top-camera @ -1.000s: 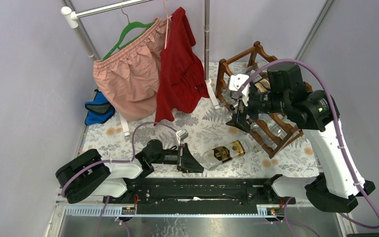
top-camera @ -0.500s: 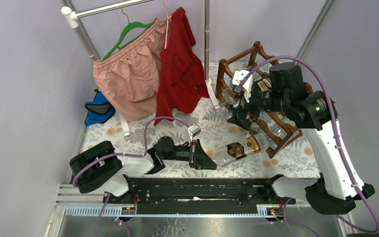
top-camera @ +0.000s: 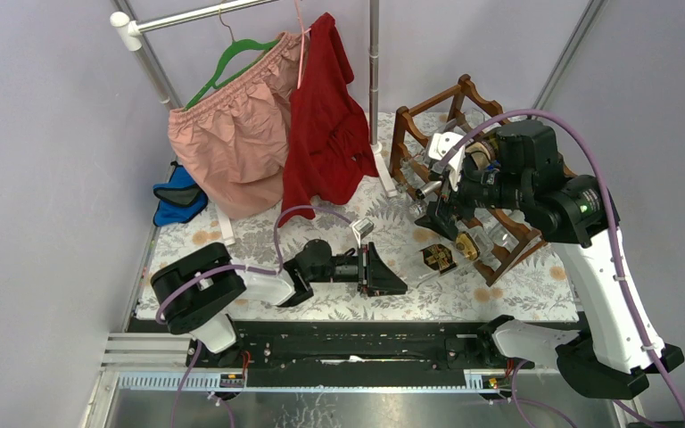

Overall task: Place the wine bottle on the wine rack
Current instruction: Place the wine bottle in the wine rack.

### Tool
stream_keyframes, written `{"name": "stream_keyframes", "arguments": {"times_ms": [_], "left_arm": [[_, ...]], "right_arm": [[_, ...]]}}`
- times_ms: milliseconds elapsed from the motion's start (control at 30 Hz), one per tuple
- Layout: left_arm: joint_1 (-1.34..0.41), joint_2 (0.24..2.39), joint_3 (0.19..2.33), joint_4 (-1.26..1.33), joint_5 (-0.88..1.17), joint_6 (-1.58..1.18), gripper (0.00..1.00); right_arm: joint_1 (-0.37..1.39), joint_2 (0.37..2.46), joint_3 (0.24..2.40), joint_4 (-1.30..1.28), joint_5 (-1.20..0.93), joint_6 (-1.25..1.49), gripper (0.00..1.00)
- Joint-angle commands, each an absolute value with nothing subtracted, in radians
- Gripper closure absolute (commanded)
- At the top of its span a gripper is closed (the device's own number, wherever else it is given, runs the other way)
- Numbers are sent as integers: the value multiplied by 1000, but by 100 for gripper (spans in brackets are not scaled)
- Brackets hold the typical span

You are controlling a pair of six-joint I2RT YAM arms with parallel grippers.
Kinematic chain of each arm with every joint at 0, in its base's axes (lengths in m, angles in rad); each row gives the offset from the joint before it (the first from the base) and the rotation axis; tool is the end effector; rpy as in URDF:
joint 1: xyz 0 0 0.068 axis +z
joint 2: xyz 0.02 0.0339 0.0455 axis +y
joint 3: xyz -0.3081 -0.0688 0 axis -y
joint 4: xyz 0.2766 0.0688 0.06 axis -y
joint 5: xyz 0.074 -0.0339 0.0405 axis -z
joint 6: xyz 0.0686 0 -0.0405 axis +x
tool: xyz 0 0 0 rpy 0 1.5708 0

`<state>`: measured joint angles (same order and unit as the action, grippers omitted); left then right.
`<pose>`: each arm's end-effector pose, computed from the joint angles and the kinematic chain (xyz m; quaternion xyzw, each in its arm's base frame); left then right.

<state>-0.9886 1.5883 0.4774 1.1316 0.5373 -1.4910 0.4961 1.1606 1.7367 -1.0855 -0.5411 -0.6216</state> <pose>0.1548 -0.2990 0.2031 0.0160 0.7006 -0.7117 0.0482 0.1699 0.1321 0.5323 -0.5553 0.6329 0.1995 0.5012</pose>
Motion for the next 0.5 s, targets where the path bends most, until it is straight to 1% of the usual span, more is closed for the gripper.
{"name": "stream_keyframes", "arguments": {"times_ms": [0, 467], "left_arm": [[-1002, 1580, 562, 1422, 521, -1474, 100], [-1008, 1590, 620, 1376, 528, -1463, 100]], "right_arm": [[487, 1137, 1729, -1044, -559, -605, 0], [482, 1121, 1707, -1039, -559, -604, 0]]}}
